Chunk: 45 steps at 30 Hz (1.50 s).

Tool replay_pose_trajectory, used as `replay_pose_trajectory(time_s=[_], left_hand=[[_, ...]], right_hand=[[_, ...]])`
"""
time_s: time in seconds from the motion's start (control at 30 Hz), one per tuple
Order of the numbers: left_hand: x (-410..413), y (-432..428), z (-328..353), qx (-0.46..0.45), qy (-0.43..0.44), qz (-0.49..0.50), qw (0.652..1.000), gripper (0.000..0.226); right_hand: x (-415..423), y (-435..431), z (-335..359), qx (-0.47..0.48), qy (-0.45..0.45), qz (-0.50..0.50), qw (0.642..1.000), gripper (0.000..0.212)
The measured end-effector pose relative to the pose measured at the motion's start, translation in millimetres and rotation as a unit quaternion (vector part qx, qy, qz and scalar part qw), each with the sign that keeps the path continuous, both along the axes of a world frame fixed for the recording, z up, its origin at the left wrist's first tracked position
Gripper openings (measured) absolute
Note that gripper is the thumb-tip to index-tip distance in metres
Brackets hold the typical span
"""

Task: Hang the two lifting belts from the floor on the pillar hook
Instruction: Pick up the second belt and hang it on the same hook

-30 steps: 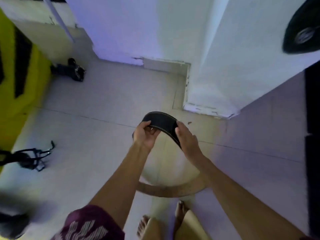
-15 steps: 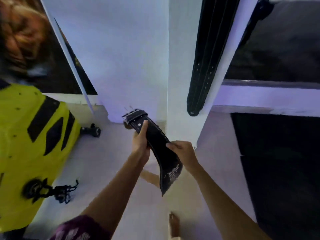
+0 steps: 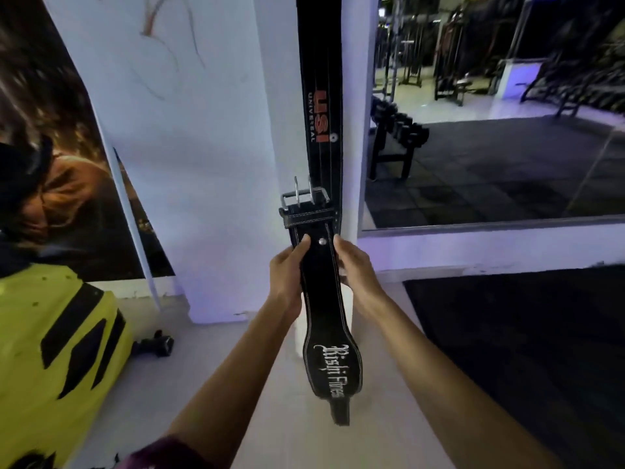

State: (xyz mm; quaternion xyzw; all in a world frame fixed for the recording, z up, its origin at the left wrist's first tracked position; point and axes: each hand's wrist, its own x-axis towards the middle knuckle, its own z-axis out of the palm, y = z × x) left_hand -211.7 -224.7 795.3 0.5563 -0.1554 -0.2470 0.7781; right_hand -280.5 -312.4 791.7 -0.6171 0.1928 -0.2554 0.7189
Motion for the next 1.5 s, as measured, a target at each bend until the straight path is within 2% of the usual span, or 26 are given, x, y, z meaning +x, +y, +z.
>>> replay_pose_trajectory(time_s=[0.1, 0.2, 0.37, 0.43, 0.53, 0.6, 0.63, 0.73, 0.77, 0.83, 0.9, 0.97, 1.03, 1.1, 1.17, 1.23, 1.3, 1.43, 1.5], left_hand=[[-15.6, -15.6, 12.9, -0.006, -0.030, -0.042, 0.999, 0.030], [-20.9, -24.7, 10.9, 0.021, -0.069, -0.097, 0.993, 0.028], [-29.4, -10.4, -29.0, 0.106, -0.111, -0.158, 0.975, 0.027], [-27.5, -13.5, -13.0, 0.091, -0.116, -0.140, 0.979, 0.025], [-22.6, -26.5, 33.1, 0.031, -0.121, -0.051, 0.991, 0.016], [-21.8, -27.8, 35.2, 0.001, -0.126, -0.048, 0.991, 0.013], [-24.0, -23.6, 24.1, 0.008, -0.131, -0.062, 0.989, 0.012], [-36.6, 5.0, -22.9, 0.116, -0.147, -0.136, 0.973, 0.013], [-38.4, 11.2, -26.5, 0.129, -0.149, -0.153, 0.968, 0.022], [-35.3, 10.7, -8.5, 0.101, -0.164, -0.134, 0.972, 0.029], [-27.1, 3.5, 27.5, 0.022, -0.160, -0.084, 0.983, 0.013], [-19.8, -4.3, 61.8, -0.021, -0.175, -0.052, 0.983, 0.017], [-15.7, -9.9, 79.6, -0.033, -0.181, -0.032, 0.982, 0.019], [-14.4, -11.7, 94.2, -0.057, -0.181, -0.016, 0.982, 0.017], [-9.0, -14.7, 108.2, -0.087, -0.175, -0.002, 0.981, 0.011], [-0.7, -16.1, 117.2, -0.098, -0.179, -0.011, 0.979, 0.010], [2.9, -15.3, 116.1, -0.091, -0.190, -0.028, 0.977, 0.011], [0.6, -12.6, 103.4, -0.089, -0.181, -0.025, 0.979, 0.010], [2.9, -12.6, 100.3, -0.092, -0.175, -0.019, 0.980, 0.010]], right_hand=[[-12.9, -6.9, 19.9, 0.046, -0.047, -0.012, 0.998, 0.029], [-23.5, -18.2, 21.2, 0.108, -0.067, -0.022, 0.992, 0.033], [-36.2, -33.2, 23.5, 0.082, -0.061, -0.027, 0.994, 0.022], [-39.9, -31.2, 22.1, 0.085, -0.073, -0.006, 0.994, 0.024], [-41.9, -27.1, 24.4, 0.085, -0.103, 0.025, 0.991, 0.032], [-39.4, -27.5, 32.3, 0.084, -0.122, 0.024, 0.989, 0.031], [-37.4, -29.0, 37.0, 0.079, -0.122, 0.013, 0.989, 0.027], [-30.7, -37.7, 43.5, 0.047, -0.096, -0.007, 0.994, 0.020], [-29.9, -38.1, 45.6, 0.043, -0.086, 0.002, 0.995, 0.021], [-27.8, -37.4, 48.2, 0.043, -0.082, 0.016, 0.996, 0.021], [-27.1, -30.9, 53.5, 0.035, -0.097, 0.037, 0.994, 0.026], [-22.6, -29.0, 55.9, 0.012, -0.128, 0.055, 0.990, 0.034], [-20.0, -29.1, 62.2, -0.035, -0.144, 0.042, 0.988, 0.031], [-18.1, -33.2, 64.0, -0.088, -0.145, 0.025, 0.985, 0.019], [-20.4, -37.6, 46.8, -0.147, -0.094, 0.022, 0.984, 0.005], [-28.8, -40.2, 14.3, -0.192, -0.018, 0.037, 0.981, 0.003], [-34.4, -39.3, 3.7, -0.188, 0.012, 0.046, 0.981, 0.009], [-19.2, -39.6, 46.7, -0.155, -0.063, -0.028, 0.985, 0.013], [-17.7, -39.1, 39.0, -0.160, -0.058, -0.024, 0.985, 0.015]])
